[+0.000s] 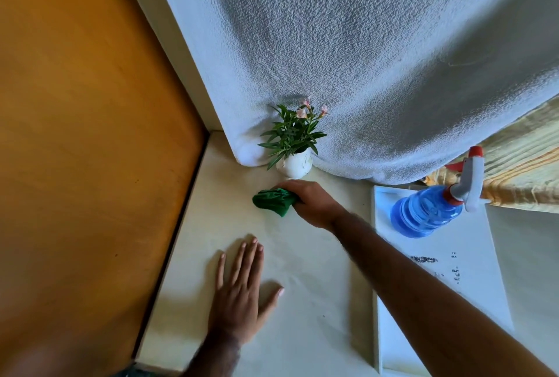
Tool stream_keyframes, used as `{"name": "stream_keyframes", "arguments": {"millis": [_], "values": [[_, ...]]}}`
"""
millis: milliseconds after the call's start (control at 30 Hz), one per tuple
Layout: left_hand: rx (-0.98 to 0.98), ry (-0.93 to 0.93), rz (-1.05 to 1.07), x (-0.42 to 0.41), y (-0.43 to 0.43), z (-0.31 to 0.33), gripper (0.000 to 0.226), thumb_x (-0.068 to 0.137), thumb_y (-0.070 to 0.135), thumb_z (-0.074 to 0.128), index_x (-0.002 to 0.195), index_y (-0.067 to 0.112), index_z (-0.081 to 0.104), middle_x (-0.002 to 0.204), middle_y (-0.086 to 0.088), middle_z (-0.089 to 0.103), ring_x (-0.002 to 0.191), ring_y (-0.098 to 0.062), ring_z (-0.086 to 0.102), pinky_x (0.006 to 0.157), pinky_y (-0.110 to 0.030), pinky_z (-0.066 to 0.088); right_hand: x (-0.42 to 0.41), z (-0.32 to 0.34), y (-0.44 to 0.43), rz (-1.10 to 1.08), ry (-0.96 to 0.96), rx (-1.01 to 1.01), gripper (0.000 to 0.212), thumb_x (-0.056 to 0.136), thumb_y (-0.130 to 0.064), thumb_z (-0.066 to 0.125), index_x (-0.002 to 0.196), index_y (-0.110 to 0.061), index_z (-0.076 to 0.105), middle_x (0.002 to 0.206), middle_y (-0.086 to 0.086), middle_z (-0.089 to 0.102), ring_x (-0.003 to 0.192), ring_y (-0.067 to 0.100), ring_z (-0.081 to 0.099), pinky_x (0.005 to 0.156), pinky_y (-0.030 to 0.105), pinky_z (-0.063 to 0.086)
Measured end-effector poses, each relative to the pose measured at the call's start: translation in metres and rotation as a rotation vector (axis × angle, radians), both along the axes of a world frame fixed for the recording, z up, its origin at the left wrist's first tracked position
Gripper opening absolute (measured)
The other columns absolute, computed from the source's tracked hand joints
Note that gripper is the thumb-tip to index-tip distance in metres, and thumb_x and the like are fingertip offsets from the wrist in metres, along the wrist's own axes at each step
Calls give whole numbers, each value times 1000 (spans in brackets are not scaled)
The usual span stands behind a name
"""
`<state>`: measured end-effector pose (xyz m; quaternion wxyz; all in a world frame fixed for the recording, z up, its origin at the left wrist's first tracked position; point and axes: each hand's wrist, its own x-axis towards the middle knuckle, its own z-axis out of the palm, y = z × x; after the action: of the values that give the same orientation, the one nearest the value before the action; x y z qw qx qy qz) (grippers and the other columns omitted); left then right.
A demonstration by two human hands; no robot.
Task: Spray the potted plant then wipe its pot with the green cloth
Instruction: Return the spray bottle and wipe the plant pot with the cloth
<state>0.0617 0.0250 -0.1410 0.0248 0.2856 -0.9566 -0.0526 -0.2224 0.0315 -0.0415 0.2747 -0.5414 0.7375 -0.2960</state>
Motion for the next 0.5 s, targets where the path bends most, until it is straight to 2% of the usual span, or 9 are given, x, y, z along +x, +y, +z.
{"name": "stream_keyframes", "arguments": {"millis": [100,267,333,400,467,500], "values": [[0,2,4,-1,0,2,98,95,77,42,166,12,21,177,-8,20,163,-26,21,128,-65,26,4,11,13,6,17,-24,62,74,21,50,127,-3,67,123,14,72,114,28,65,96,24,43],[-2,9,-8,0,0,5,97,96,77,39,166,12,22,177,-8,22,162,-26,24,128,-65,26,12,19,71,21,198,-83,58,79,20,59,131,-3,66,136,15,65,129,30,59,110,41,45],[-1,13,-9,0,0,6,96,96,75,42,165,10,25,175,-9,26,161,-27,28,126,-66,29,11,22,100,-8,274,-82,60,77,24,59,132,1,64,137,19,63,133,34,56,116,44,40],[3,9,-8,-1,0,9,95,95,73,47,163,9,30,173,-10,31,159,-29,33,123,-67,33,10,25,133,-53,348,-78,61,75,26,57,132,5,62,137,22,61,133,37,54,120,39,31],[9,14,-6,-1,0,10,94,94,70,51,162,8,33,172,-11,33,157,-30,37,122,-67,35,10,27,167,-130,414,-87,50,86,17,50,133,6,61,139,22,60,135,37,51,122,39,28],[10,19,-8,-1,1,11,94,93,68,52,162,7,34,172,-12,34,156,-30,38,121,-67,36,13,26,185,-178,441,-87,45,91,9,43,132,7,62,139,21,61,135,37,51,121,42,31]]}}
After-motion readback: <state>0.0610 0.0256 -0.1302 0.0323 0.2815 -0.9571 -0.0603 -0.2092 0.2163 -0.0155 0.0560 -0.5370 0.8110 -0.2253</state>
